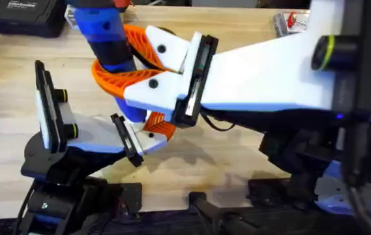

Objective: Pick up the gripper from the table and insert it into the empty holder that is missing its gripper. Then pick up a screw, insert it into the mounting hole, and use the screwdriver to tighten it. Finally, clean up the table by picking up the vegetable and placing it into the bucket.

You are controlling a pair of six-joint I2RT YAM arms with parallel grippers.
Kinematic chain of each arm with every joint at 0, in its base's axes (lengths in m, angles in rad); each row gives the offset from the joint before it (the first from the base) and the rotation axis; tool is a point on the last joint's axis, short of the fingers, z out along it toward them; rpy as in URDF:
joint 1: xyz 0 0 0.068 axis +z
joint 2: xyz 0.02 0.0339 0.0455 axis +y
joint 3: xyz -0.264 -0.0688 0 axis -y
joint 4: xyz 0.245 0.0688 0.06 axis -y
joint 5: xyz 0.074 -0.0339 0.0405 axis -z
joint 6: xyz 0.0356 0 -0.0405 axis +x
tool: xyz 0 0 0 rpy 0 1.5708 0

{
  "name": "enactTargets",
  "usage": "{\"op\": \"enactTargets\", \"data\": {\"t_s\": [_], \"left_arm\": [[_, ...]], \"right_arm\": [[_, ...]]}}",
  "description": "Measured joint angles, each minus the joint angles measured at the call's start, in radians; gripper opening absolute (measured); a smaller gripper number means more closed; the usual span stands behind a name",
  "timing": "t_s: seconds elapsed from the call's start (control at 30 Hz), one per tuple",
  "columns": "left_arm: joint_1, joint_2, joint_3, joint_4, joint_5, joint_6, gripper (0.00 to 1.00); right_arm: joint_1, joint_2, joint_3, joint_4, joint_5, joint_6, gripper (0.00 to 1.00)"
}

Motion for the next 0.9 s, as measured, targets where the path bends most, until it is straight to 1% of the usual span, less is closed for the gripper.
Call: {"op": "enactTargets", "data": {"t_s": [0.13, 0.5, 0.9], "left_arm": [[0.000, 0.000, 0.000, 0.000, 0.000, 0.000, 0.005], [0.000, 0.000, 0.000, 0.000, 0.000, 0.000, 0.005], [0.000, 0.000, 0.000, 0.000, 0.000, 0.000, 0.005]], "right_arm": [[0.000, 0.000, 0.000, 0.035, 0.000, 0.000, 0.025], [0.000, 0.000, 0.000, 0.035, 0.000, -0.001, 0.025], [0.000, 0.000, 0.000, 0.011, 0.000, -0.053, 0.025]]}}
